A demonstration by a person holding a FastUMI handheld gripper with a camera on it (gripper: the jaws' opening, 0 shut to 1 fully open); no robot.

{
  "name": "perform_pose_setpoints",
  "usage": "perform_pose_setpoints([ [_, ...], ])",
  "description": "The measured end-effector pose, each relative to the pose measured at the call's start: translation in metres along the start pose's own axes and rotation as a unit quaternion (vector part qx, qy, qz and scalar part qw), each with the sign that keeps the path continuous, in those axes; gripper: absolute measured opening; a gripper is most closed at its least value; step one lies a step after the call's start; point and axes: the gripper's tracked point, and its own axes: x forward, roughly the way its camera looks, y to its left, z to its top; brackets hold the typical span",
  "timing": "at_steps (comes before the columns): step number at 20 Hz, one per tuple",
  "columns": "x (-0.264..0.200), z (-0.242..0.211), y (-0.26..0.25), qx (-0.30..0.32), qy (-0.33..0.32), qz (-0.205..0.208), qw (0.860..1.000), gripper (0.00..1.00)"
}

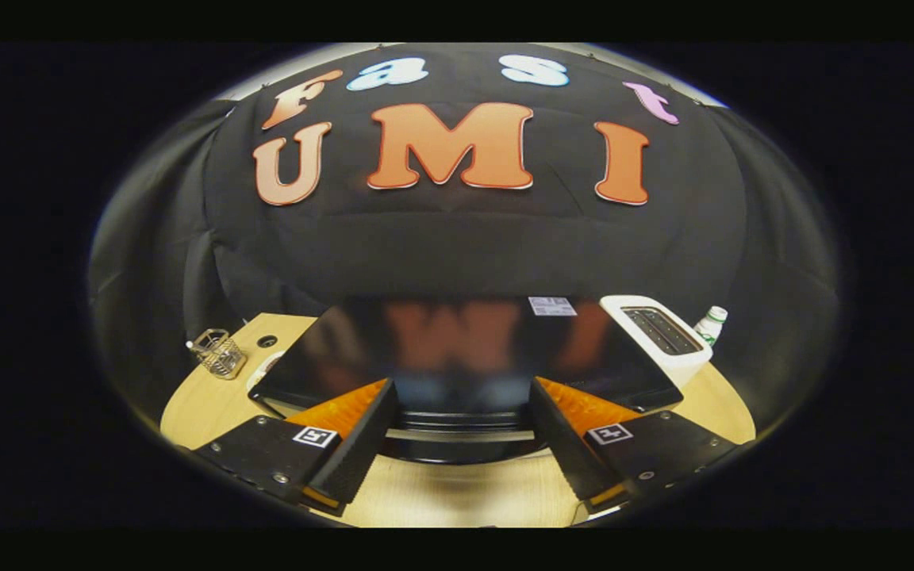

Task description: Open the toaster oven, put the food inside, and close the toaster oven door.

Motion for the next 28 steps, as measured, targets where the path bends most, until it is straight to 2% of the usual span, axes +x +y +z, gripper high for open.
perform_pose_setpoints([
  [10,-0.049,-0.035,0.004,-0.022,0.054,-0.005,0.998,0.99],
  [16,-0.089,-0.082,0.001,-0.047,0.105,-0.001,0.993,0.98],
  [19,-0.102,-0.120,0.001,-0.053,0.144,-0.001,0.988,0.97],
  [23,-0.112,-0.172,0.002,-0.029,0.178,0.004,0.984,0.97],
  [28,-0.098,-0.198,0.000,0.000,0.179,0.002,0.984,0.97],
])
